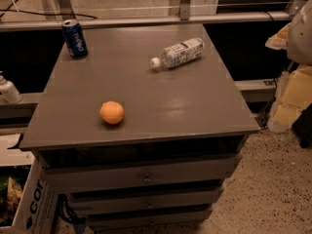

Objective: Move orange near pepsi can

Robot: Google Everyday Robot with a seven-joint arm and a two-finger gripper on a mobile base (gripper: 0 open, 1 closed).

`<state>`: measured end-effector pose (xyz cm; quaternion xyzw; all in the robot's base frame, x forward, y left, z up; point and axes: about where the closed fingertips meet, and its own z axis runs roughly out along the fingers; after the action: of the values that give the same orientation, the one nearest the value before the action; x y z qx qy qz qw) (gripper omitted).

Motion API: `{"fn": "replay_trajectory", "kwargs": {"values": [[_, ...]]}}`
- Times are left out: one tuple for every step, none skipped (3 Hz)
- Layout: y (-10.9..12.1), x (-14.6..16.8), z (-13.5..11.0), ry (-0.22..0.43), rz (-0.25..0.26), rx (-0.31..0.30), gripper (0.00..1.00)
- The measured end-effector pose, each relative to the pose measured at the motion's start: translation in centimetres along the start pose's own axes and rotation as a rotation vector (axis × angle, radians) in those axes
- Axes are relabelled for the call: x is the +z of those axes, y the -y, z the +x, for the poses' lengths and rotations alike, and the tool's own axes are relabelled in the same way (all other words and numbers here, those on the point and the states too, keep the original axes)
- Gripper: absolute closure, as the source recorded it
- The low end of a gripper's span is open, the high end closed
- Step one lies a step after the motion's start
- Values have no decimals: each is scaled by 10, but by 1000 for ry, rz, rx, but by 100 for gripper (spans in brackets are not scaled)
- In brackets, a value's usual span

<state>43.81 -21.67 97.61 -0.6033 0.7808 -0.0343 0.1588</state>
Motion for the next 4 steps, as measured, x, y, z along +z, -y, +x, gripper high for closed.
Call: {"fn": "replay_trajectory", "kwargs": {"values": [[0, 0, 0, 0, 0, 0, 0], [0, 1, -4, 32, 0, -15, 0], [-1, 15, -25, 129, -18, -26, 0], [3, 37, -62, 266, -39, -35, 0]]}}
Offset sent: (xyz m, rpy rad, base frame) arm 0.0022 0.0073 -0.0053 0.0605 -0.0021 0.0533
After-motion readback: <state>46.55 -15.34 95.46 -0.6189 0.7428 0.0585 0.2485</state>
